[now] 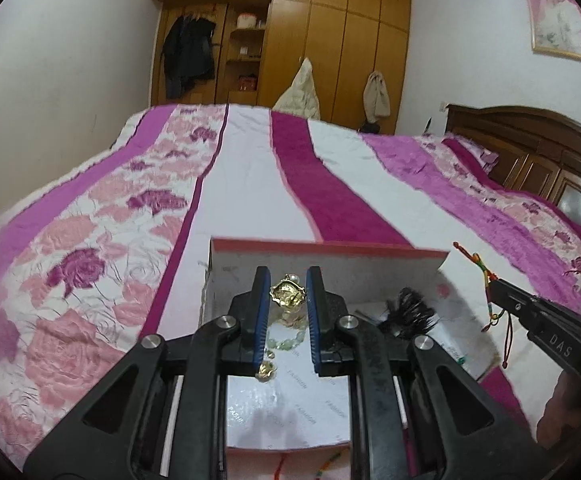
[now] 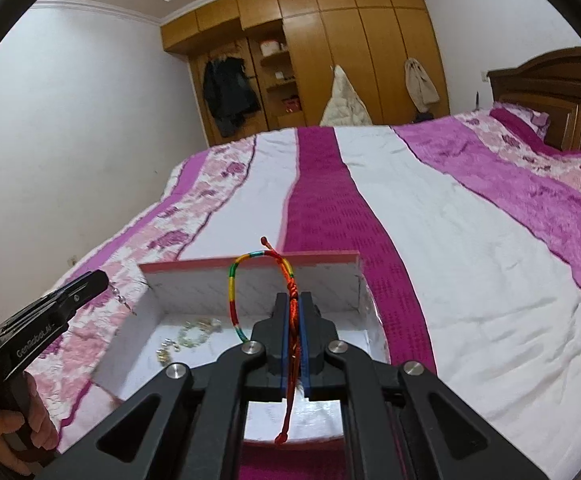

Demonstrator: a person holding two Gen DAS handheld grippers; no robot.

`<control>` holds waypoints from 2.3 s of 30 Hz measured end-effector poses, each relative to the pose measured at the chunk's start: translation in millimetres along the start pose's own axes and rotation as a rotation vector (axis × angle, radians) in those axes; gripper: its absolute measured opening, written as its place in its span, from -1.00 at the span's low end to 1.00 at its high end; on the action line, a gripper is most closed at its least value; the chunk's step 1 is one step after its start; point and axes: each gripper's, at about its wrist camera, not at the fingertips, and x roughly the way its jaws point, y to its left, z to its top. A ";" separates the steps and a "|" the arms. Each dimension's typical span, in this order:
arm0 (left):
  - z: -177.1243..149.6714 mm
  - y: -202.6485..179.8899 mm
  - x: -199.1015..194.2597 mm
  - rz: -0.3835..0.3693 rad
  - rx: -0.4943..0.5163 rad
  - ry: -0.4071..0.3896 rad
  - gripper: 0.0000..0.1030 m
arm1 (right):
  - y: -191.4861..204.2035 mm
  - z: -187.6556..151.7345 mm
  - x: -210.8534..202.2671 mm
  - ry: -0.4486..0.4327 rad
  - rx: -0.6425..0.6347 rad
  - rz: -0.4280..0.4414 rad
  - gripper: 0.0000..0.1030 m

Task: Organize jewelry
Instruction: 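Carry the charm with the left tool while the right tool carries the string bracelet over the box, then open the left tool to drop the charm while the right tool releases the string bracelet in the box, then move the left tool to the gold pink-flower hair clip while the right tool moves toward the red cord bracelet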

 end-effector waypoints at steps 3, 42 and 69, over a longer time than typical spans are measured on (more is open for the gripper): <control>-9.8 1.4 14.0 0.017 0.020 0.035 -0.81 | -7.0 -6.8 15.7 0.035 0.011 -0.016 -0.89; -5.7 -12.5 -52.5 -0.023 0.031 0.105 -0.27 | -9.8 -12.2 -40.4 0.071 0.081 -0.011 -0.37; -82.7 -3.8 -140.1 -0.034 -0.040 0.385 -0.26 | 18.3 -81.6 -135.2 0.231 0.042 0.011 -0.26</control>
